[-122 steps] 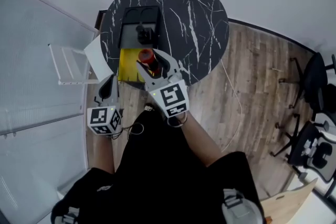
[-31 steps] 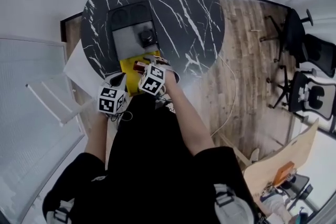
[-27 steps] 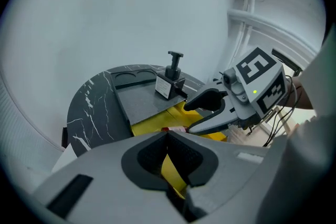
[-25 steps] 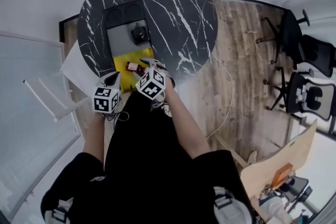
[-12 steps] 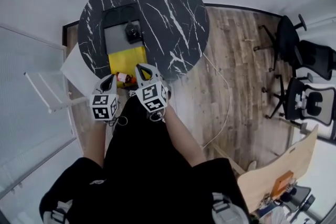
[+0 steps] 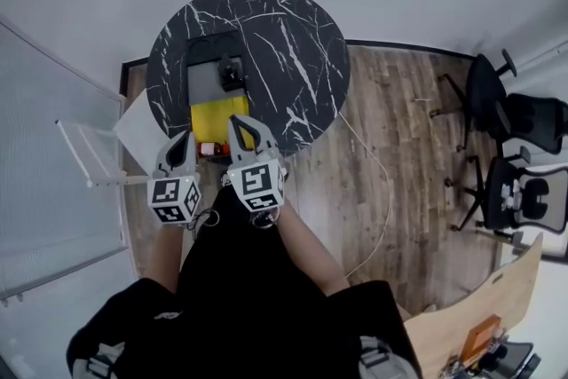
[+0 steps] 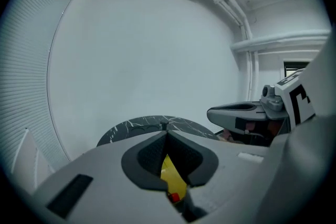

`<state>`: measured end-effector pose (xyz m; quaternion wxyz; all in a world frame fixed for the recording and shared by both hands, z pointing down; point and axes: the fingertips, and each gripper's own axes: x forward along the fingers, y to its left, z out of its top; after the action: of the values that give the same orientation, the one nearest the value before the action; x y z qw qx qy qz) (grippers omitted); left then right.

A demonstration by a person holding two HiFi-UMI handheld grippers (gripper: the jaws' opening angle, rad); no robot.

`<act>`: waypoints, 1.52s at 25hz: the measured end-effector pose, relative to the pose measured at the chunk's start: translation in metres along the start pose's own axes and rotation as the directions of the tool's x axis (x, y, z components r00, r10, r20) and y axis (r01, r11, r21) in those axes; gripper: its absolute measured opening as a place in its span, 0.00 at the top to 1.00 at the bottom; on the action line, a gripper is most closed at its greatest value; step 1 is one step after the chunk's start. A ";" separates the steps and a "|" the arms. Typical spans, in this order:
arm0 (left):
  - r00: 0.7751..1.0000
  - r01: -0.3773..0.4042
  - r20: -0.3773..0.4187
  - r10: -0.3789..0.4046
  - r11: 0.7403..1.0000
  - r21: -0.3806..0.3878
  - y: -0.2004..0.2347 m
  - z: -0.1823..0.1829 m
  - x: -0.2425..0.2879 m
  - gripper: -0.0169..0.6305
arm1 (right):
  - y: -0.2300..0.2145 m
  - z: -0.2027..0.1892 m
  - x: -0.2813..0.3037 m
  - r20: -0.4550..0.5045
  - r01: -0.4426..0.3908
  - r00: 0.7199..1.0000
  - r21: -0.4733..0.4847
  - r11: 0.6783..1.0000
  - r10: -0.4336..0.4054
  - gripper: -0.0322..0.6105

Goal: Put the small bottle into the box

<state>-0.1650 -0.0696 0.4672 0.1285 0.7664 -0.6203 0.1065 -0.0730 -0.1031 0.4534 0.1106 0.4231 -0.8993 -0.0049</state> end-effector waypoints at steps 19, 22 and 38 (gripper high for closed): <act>0.966 -0.006 0.257 -0.006 0.999 0.046 -0.054 0.089 -0.078 0.97 | -0.017 0.097 -0.114 0.239 0.144 0.962 -0.039 0.989 -0.131 0.96; 0.974 -0.025 0.227 0.016 0.999 0.038 -0.048 0.076 -0.080 0.97 | -0.023 0.091 -0.122 0.245 0.141 0.959 0.035 0.989 -0.145 0.96; 0.983 0.007 0.180 -0.023 0.996 0.091 -0.056 0.067 -0.069 0.98 | -0.054 0.074 -0.126 0.225 0.187 0.952 0.106 0.977 -0.207 0.96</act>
<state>-0.1244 -0.0164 0.3781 0.0375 0.7826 -0.6181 0.0633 0.0311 -0.0480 0.3509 -0.0155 0.5116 -0.8586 -0.0284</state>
